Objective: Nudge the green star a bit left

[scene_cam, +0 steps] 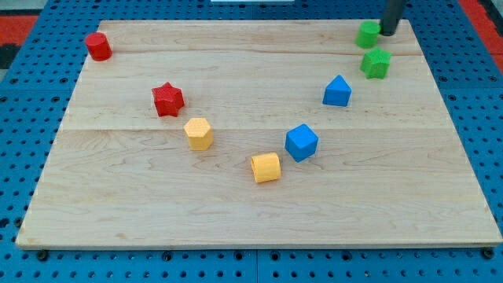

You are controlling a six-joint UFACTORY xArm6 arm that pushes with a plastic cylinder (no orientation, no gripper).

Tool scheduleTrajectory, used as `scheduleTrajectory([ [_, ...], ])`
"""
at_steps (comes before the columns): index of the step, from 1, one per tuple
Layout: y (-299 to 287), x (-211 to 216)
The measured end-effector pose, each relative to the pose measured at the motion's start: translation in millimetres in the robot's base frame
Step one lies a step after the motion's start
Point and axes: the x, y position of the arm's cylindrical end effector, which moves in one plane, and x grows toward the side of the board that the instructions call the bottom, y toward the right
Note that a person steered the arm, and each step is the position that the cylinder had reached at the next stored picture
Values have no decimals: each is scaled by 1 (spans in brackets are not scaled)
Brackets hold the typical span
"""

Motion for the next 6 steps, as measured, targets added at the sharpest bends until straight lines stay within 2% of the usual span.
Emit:
scheduleTrajectory([
  [1, 19, -5],
  [2, 49, 45],
  [3, 45, 73],
  [4, 25, 80],
  [6, 22, 80],
])
